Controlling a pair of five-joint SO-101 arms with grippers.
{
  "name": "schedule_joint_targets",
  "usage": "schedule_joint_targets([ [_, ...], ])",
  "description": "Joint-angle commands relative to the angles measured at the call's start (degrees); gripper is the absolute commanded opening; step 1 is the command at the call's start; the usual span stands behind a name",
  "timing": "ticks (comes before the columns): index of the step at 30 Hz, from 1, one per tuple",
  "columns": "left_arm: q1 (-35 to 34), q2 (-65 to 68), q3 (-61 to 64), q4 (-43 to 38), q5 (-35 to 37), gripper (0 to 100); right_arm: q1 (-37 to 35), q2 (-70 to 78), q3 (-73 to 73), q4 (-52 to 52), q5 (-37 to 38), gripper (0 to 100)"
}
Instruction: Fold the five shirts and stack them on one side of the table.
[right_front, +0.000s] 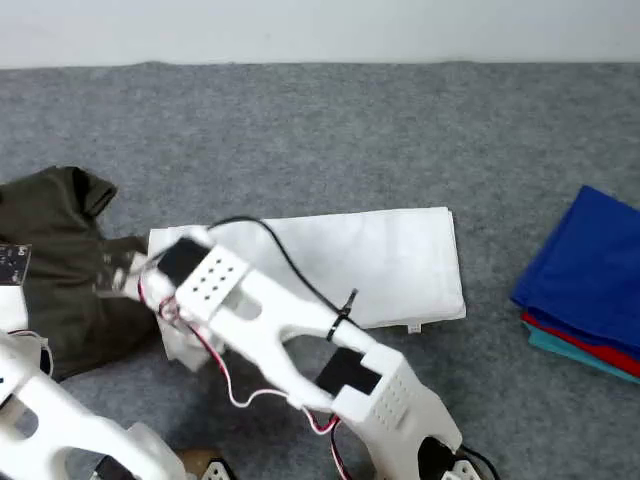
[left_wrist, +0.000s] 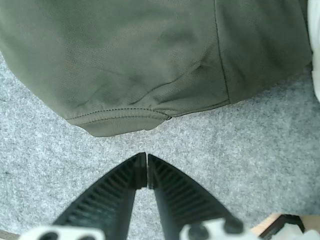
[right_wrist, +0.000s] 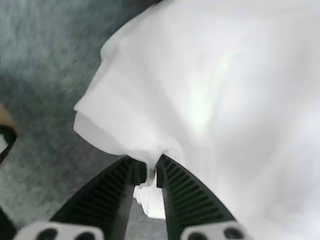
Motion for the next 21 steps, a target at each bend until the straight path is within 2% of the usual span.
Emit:
schedule_joint_targets([
  [1,0.09,-1.49,-0.4,-1.14,-0.79,2,3.91,-0.22,-5.19,-1.1,0.09,1.0],
  [10,0.18,-1.49,0.48,-1.32,-0.88,2,11.03,5.67,-5.36,-8.66,4.48,1.3],
  [12,0.18,-1.49,1.98,-2.46,-0.88,2,12.26,6.81,-5.45,-9.63,4.4,4.4],
  [16,0.18,-1.58,4.09,-2.9,-0.88,2,14.29,7.25,-5.45,-11.65,4.13,18.0],
  [21,0.18,-1.58,4.18,-2.81,-0.88,2,17.36,7.52,-5.45,-18.42,4.13,19.9],
])
